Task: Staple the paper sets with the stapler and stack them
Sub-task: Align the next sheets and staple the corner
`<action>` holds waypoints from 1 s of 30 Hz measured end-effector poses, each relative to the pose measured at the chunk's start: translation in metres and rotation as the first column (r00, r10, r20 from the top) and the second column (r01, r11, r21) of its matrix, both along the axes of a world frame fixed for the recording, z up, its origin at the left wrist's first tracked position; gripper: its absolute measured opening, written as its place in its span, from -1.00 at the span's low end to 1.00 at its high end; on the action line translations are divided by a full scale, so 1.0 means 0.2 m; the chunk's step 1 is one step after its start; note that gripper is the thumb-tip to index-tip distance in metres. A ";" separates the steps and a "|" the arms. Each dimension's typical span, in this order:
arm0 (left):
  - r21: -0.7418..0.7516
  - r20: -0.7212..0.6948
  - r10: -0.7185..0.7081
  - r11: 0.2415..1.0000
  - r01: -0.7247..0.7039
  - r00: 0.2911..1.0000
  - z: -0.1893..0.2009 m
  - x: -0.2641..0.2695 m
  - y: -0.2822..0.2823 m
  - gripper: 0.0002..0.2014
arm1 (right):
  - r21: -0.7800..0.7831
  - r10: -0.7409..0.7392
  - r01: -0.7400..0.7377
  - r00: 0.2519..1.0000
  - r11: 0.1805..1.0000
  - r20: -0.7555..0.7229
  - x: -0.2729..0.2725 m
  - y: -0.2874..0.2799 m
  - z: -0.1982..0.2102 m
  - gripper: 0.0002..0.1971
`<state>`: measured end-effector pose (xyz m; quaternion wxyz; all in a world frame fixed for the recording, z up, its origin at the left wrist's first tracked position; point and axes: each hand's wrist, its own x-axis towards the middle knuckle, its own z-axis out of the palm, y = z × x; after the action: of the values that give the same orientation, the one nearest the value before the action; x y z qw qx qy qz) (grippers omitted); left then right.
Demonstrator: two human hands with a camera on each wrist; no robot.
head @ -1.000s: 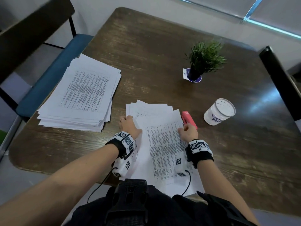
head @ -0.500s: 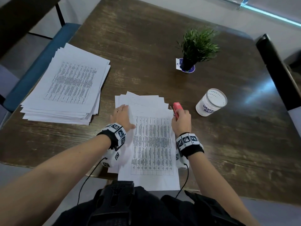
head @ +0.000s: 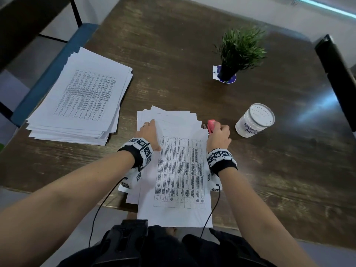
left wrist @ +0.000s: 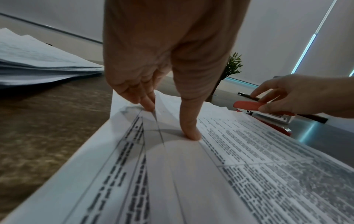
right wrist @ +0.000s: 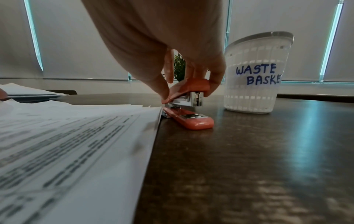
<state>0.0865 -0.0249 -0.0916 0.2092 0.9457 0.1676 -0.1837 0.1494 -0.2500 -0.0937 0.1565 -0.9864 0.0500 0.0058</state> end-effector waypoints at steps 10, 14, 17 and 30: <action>-0.354 0.097 0.260 0.911 -0.211 0.961 0.00 0.00 -0.01 -0.63 | -0.017 -0.073 0.074 0.997 0.997 0.027 0.01 0.00 0.05 -0.47; -0.396 0.091 0.188 0.908 -0.138 0.978 0.01 -0.05 -0.06 -0.76 | 0.080 -0.149 0.136 0.970 0.988 0.190 -0.02 0.02 0.15 -0.40; -0.428 0.085 0.170 0.896 -0.118 0.982 -0.02 -0.09 -0.12 -0.72 | 0.190 -0.148 0.097 0.950 0.977 0.277 -0.04 0.02 0.22 -0.43; 0.137 0.081 -0.352 0.931 0.340 0.932 -0.08 -0.15 -0.18 -0.31 | 0.093 0.147 -0.129 0.964 0.987 -0.222 -0.34 0.15 0.02 -0.60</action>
<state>0.0557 -0.0619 -0.1080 0.1244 0.9796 -0.0021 -0.1576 0.0814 -0.2196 -0.0894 0.1869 -0.9734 -0.0015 0.1321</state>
